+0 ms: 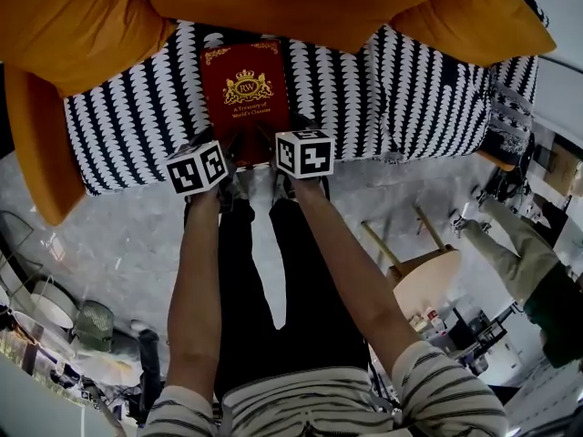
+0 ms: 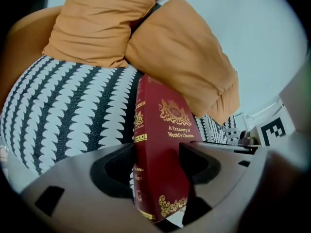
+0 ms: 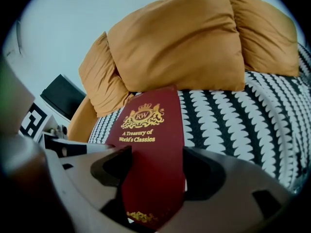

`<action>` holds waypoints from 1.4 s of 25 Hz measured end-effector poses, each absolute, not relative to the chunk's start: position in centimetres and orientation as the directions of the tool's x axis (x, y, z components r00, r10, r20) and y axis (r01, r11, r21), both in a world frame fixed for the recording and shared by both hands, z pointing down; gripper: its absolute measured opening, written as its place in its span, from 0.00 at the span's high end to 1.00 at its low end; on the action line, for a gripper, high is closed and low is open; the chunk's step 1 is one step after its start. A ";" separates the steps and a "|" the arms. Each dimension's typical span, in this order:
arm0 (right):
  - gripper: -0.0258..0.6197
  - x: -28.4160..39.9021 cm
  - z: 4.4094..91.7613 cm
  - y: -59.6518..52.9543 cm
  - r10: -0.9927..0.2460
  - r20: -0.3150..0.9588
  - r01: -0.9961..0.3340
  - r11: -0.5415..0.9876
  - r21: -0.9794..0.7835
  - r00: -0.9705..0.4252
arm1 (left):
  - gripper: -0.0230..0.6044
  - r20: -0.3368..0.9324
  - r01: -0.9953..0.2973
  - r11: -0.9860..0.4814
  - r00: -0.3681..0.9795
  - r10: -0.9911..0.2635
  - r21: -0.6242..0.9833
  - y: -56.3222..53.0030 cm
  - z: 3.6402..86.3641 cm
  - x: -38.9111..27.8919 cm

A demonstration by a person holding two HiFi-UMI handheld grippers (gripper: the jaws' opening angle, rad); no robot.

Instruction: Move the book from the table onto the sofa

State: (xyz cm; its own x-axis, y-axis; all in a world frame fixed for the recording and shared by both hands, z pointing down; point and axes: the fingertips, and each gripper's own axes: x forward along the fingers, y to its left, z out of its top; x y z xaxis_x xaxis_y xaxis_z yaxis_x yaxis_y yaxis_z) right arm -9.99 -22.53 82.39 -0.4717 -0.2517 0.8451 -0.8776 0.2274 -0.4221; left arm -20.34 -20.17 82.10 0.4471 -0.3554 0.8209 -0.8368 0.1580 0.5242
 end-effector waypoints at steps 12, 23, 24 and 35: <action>0.46 -9.4 82.0 -22.7 -0.261 0.849 -0.883 0.244 -0.401 -0.458 | 0.49 0.831 -0.863 0.140 0.405 -0.382 0.485 -20.3 81.4 -20.9; 0.46 -9.7 76.9 -23.3 -0.325 0.810 -0.869 0.267 -0.417 -0.488 | 0.60 0.811 -0.874 0.093 0.395 -0.432 0.476 -20.5 76.5 -20.1; 0.47 -9.7 76.3 -23.3 -0.332 0.802 -0.865 0.272 -0.422 -0.496 | 0.61 0.806 -0.875 0.087 0.395 -0.440 0.477 -20.5 75.9 -19.9; 0.65 -10.4 66.2 -23.1 -0.447 0.709 -0.838 0.323 -0.441 -0.545 | 0.77 0.721 -0.862 0.022 0.409 -0.559 0.506 -20.4 66.1 -18.8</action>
State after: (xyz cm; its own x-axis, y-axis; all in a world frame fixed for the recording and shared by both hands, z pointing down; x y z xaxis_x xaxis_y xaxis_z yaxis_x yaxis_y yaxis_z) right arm -10.38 -23.13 66.16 -0.5454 -0.4468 0.7092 -0.8376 0.3225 -0.4409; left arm -18.82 -20.37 66.08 0.4090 -0.5593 0.7210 -0.8622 0.0220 0.5062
